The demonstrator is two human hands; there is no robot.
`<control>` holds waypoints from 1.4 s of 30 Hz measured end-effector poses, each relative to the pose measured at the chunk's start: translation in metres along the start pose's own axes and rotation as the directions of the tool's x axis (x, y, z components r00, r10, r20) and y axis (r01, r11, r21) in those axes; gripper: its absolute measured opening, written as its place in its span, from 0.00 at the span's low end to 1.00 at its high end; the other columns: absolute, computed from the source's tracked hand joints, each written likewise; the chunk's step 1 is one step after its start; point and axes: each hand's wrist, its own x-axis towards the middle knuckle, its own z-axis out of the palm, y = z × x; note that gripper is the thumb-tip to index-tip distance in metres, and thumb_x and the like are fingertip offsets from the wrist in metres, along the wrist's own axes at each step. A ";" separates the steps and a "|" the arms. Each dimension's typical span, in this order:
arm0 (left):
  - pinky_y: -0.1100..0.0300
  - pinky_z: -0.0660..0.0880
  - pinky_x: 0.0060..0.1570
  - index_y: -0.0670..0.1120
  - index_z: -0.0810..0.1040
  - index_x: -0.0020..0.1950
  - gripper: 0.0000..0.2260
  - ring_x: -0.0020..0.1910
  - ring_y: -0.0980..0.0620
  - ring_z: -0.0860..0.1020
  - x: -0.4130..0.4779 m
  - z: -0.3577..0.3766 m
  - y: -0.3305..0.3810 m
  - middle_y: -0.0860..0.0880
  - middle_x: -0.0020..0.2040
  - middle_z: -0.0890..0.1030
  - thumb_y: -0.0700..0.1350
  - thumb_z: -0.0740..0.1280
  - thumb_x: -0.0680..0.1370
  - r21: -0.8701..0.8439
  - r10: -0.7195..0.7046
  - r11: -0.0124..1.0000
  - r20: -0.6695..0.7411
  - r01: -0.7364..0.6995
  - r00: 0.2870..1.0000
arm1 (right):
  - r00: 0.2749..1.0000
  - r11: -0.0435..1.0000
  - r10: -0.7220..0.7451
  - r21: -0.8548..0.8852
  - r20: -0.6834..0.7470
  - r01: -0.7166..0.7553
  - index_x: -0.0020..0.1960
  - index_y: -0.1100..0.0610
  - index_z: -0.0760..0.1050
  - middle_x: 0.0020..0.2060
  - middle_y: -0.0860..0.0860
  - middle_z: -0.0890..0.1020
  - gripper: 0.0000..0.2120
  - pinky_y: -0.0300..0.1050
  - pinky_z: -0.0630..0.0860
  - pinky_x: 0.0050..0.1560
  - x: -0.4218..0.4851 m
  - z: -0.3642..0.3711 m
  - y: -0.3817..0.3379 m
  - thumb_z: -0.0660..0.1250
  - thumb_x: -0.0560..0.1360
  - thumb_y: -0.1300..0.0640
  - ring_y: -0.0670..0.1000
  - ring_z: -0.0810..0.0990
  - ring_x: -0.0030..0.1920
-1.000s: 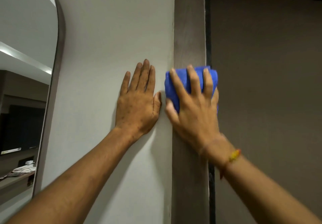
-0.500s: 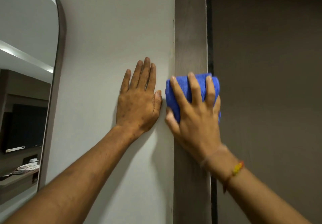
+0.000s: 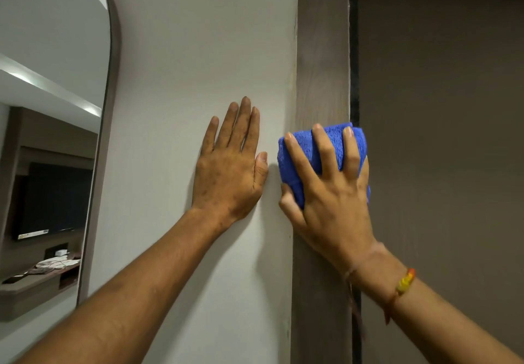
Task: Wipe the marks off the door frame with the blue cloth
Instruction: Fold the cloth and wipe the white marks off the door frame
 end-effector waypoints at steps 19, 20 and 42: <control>0.48 0.44 0.76 0.45 0.42 0.76 0.29 0.77 0.48 0.42 -0.002 0.000 0.001 0.45 0.79 0.44 0.54 0.43 0.78 0.018 -0.007 1.000 0.006 0.006 1.000 | 0.999 1.000 -0.013 0.005 -0.035 0.013 0.74 0.47 0.55 0.74 0.59 0.61 0.32 0.77 0.58 0.65 0.019 -0.002 -0.003 0.58 0.73 0.42 0.68 0.52 0.73; 0.49 0.44 0.76 0.45 0.42 0.76 0.28 0.77 0.48 0.42 -0.002 0.000 0.001 0.45 0.79 0.44 0.54 0.43 0.78 0.017 -0.008 1.000 0.005 0.008 1.000 | 0.999 1.000 0.000 0.010 -0.046 0.001 0.74 0.47 0.53 0.74 0.58 0.59 0.32 0.77 0.55 0.66 0.037 -0.005 -0.002 0.58 0.73 0.42 0.67 0.50 0.74; 0.51 0.43 0.76 0.44 0.44 0.76 0.28 0.77 0.48 0.43 -0.012 -0.008 0.003 0.44 0.79 0.46 0.50 0.48 0.79 -0.037 -0.029 0.999 0.066 0.032 0.997 | 0.992 0.990 0.103 0.105 -0.069 -0.095 0.74 0.49 0.57 0.74 0.60 0.61 0.33 0.75 0.59 0.65 0.017 -0.005 -0.015 0.63 0.71 0.47 0.68 0.53 0.73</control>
